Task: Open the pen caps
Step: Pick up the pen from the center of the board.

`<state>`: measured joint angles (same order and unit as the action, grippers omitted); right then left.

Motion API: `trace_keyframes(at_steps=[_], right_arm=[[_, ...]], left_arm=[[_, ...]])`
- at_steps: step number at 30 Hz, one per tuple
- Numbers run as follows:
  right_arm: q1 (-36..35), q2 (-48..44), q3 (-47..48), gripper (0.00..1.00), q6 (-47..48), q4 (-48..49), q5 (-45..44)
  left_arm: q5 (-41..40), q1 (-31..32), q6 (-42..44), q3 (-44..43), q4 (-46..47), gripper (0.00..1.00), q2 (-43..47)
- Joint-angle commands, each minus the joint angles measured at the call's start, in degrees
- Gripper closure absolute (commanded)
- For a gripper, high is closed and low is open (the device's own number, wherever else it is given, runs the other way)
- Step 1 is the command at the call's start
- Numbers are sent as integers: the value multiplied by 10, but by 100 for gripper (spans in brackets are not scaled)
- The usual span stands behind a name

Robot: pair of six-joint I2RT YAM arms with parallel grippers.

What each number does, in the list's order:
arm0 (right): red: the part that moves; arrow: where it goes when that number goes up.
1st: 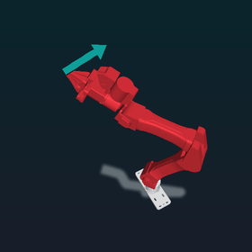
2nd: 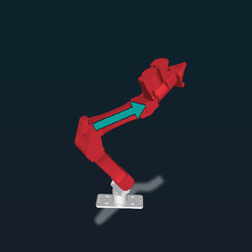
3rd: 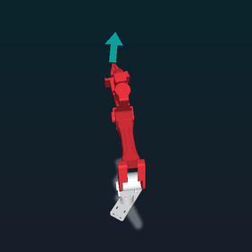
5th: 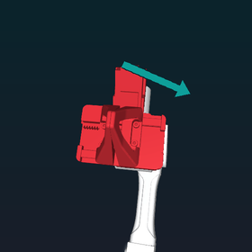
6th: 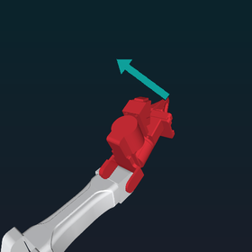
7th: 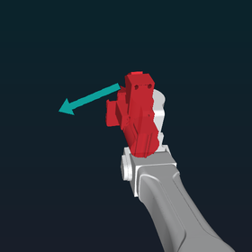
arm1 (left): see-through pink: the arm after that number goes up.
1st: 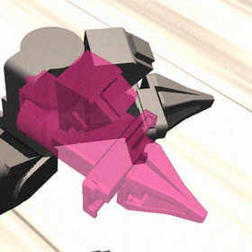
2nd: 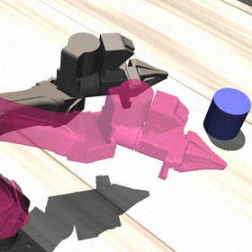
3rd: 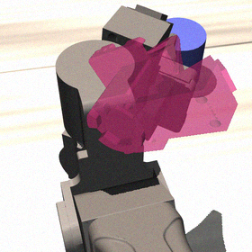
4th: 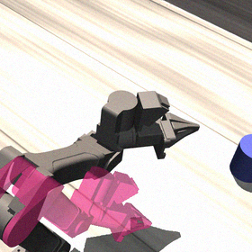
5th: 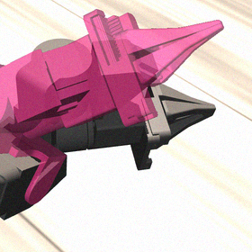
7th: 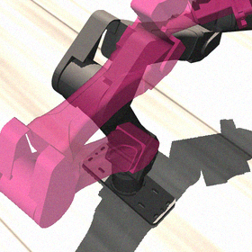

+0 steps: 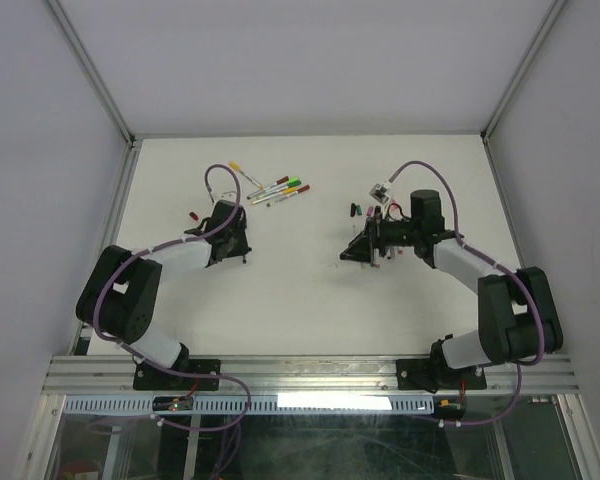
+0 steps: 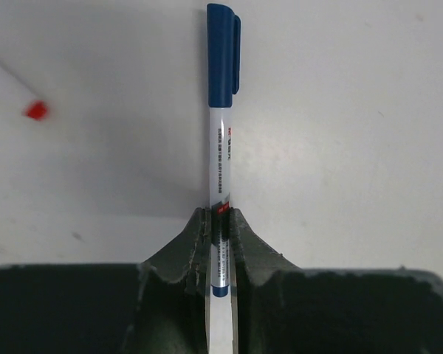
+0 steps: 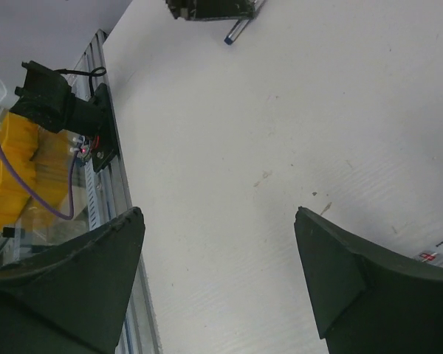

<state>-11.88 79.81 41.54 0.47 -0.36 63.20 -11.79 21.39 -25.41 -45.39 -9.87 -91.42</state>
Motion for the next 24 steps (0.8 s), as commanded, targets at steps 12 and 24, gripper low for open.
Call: trace_keyframes(at_steps=[12, 24], right_arm=[[-108, 166, 19, 16, -255, 182, -216], [-142, 243, 46, 43, -279, 153, -223]], left_arm=[[132, 226, -293, 193, 295, 100, 39], [133, 256, -449, 235, 532, 100, -82]])
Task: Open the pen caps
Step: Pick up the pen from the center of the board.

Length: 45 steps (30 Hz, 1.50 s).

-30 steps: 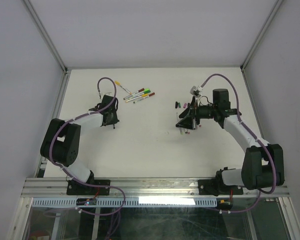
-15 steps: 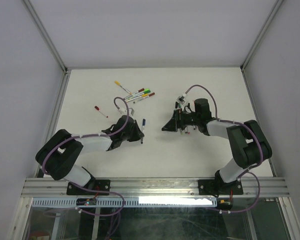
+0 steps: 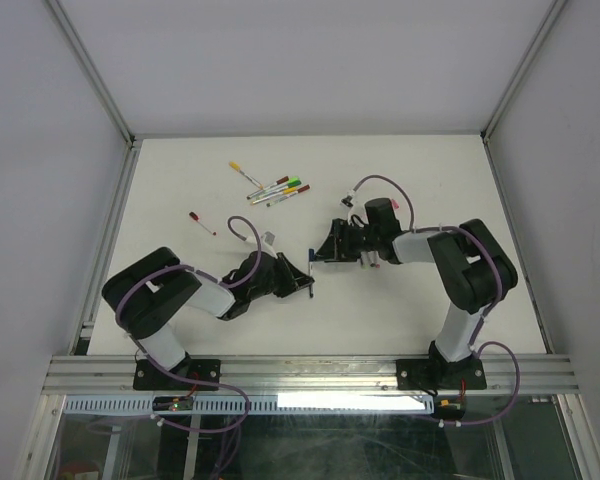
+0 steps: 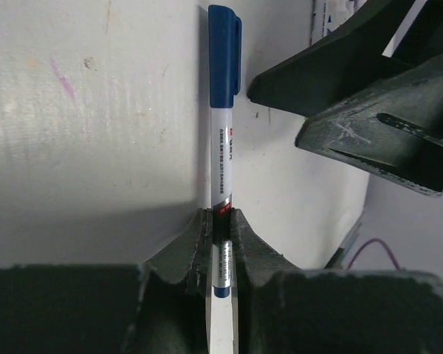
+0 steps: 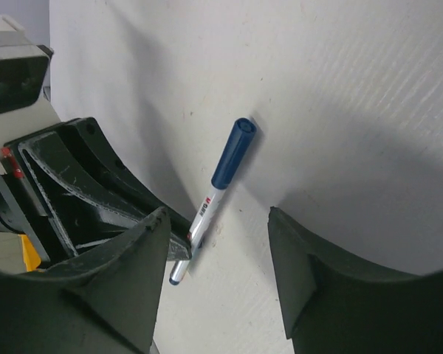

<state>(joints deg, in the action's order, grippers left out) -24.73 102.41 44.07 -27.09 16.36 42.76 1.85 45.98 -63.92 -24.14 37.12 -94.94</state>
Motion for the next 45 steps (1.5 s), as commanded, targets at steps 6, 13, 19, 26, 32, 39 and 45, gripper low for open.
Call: trace_keyframes(at_steps=[6, 13, 19, 26, 32, 39, 45], right_arm=[[-42, 31, 37, 52, 8, -61, -32], [-47, 24, 34, 56, -11, -104, -40], [-47, 22, 34, 60, -30, -107, -30], [-48, 24, 40, 72, -26, -109, -16], [-48, 24, 50, 88, -9, -118, -13], [-41, 17, 56, 99, 21, -116, 0], [-16, 8, 60, 100, 46, -111, 32]], left_arm=[[-41, 16, -77, 14, 61, 100, -69], [-82, 32, -48, 6, 57, 100, -59], [-124, 53, 0, 1, 67, 100, -51], [-135, 59, 11, -2, 87, 100, -50], [-122, 59, 18, -3, 99, 100, -43], [-99, 60, 29, 29, 144, 87, -21], [-92, 60, 45, 82, 195, 60, 25]])
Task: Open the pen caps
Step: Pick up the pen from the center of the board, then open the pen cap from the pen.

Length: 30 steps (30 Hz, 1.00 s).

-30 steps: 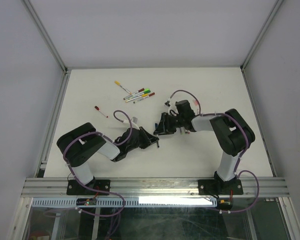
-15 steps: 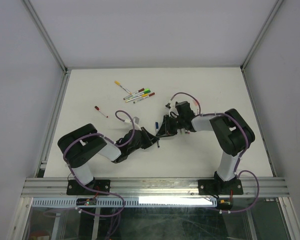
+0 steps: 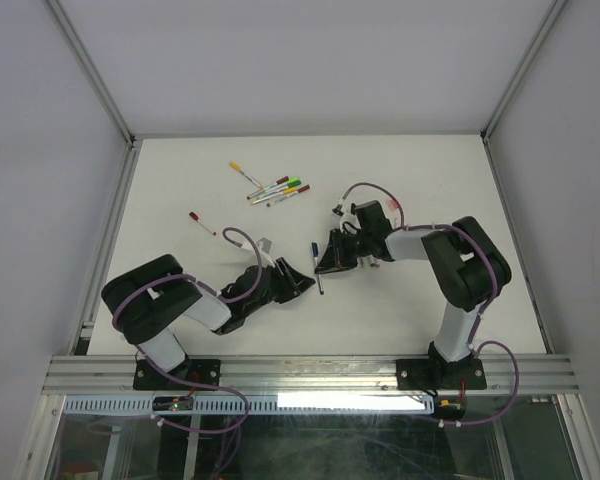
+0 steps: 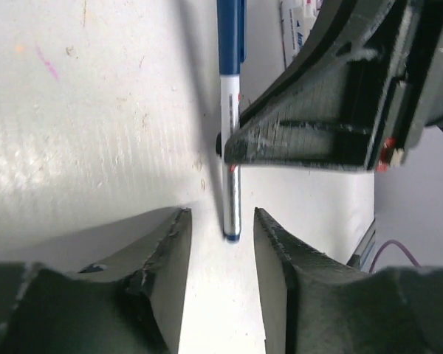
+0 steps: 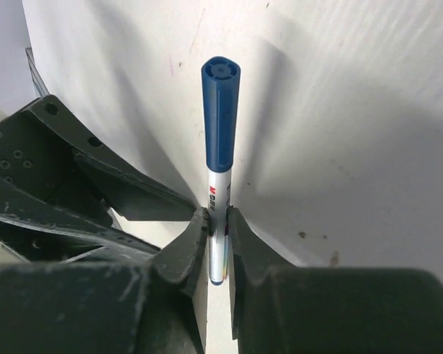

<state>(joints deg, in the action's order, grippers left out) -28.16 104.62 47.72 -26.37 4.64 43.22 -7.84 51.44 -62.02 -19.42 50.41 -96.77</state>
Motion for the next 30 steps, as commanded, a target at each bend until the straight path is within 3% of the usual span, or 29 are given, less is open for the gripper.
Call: trace_keyframes(at_steps=[1, 7, 10, 13, 18, 21, 30], right_arm=[[22, -17, 26, 100, 47, 3, 38], [36, -28, 40, 100, 112, -17, 121], [46, -39, 55, 100, 153, -42, 188], [56, -56, 62, 100, 199, -54, 262], [62, -100, 63, 100, 240, -63, 334], [62, -126, 60, 100, 250, -63, 357], [63, -153, 56, 100, 252, -56, 393]], left_arm=[[2, 5, 31, 45, 69, 56, 56], [-11, 0, 90, 78, 64, 31, 161], [30, -20, 129, 76, 71, 16, 217], [96, -54, 151, 66, 78, 8, 259], [188, -118, 142, 40, 77, 7, 299], [206, -123, 143, 21, 78, 7, 303], [265, -121, 119, -37, 153, 13, 211]])
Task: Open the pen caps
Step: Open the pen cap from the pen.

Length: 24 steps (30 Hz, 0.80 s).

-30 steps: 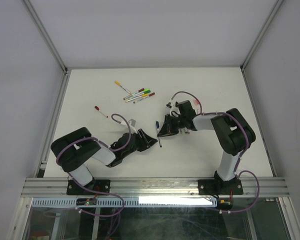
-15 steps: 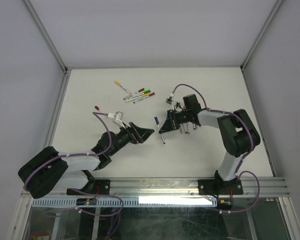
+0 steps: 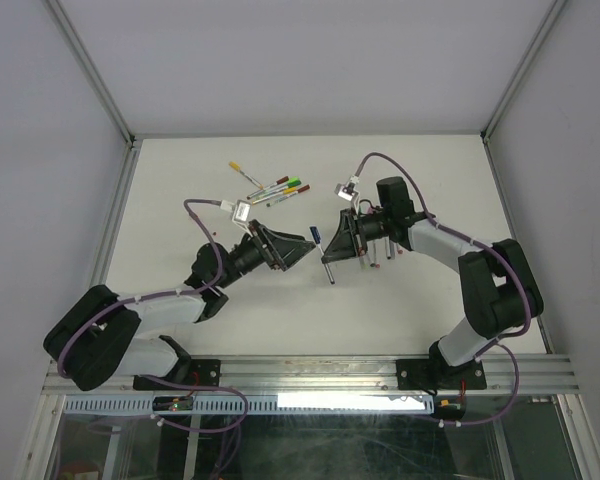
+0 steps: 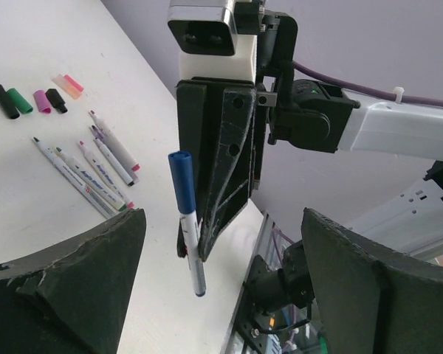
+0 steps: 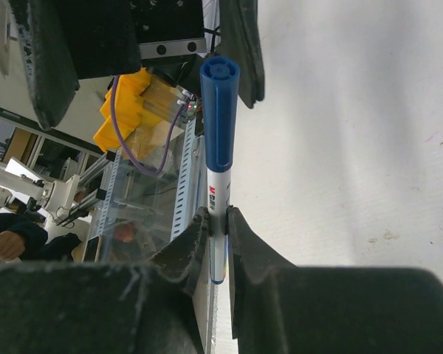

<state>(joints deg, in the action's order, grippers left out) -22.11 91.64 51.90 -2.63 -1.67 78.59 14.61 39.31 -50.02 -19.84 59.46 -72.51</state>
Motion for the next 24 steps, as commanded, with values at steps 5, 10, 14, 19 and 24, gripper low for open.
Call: trace_keyframes(at_steps=[5, 10, 14, 19, 24], right_arm=[[1, -28, 15, 100, 19, 4, 50], [-1, -26, 17, 100, 26, -6, 56], [-3, -20, 26, 100, 45, -30, 58], [-4, -17, 30, 100, 53, -41, 60], [-5, -17, 30, 100, 54, -42, 62]], left_arm=[[35, 5, 11, -62, 50, 20, -63], [25, 6, 21, -81, 37, 33, -86], [35, 6, 23, -97, 38, 48, -113], [53, 6, 17, -107, 49, 61, -133], [68, 6, 14, -108, 58, 78, -142]])
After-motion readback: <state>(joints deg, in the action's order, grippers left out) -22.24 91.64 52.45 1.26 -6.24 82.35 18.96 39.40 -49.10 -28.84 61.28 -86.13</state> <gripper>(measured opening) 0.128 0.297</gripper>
